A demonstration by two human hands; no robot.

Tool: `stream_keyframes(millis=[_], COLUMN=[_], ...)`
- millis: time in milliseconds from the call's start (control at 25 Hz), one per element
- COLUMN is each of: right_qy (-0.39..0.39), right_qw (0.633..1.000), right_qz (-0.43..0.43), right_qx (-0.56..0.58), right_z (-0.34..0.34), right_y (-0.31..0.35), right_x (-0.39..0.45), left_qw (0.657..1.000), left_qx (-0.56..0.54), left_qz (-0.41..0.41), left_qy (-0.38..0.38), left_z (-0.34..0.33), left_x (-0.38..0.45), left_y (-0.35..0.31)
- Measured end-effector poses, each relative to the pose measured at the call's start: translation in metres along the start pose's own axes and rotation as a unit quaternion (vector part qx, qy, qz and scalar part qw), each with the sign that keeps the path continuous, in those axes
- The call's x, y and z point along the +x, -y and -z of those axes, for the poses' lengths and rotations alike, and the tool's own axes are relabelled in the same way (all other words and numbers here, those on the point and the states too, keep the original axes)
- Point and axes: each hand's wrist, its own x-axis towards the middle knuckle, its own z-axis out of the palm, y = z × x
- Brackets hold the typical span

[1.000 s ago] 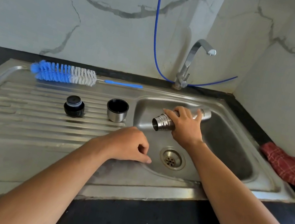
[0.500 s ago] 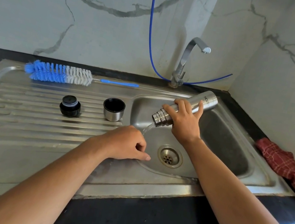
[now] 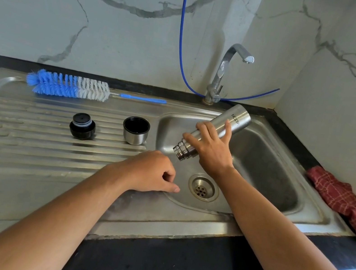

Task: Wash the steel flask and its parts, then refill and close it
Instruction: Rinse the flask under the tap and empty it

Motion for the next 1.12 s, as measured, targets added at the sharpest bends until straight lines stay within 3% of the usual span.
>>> stream_keyframes(millis=[760, 920, 1120], right_qy=[0.024, 0.006, 0.007], right_qw=[0.999, 0.999, 0.978], right_qz=[0.023, -0.031, -0.142], right_qx=[-0.008, 0.030, 0.155], right_z=[0.003, 0.002, 0.019], right_y=[0.007, 0.006, -0.005], right_x=[0.003, 0.002, 0.005], left_qw=[1.000, 1.000, 0.999], left_qx=[0.004, 0.008, -0.028], left_qz=[0.006, 0.012, 0.028], left_qy=[-0.003, 0.003, -0.011], left_z=[0.000, 0.000, 0.000], left_x=[0.000, -0.001, -0.004], left_y=[0.000, -0.001, -0.007])
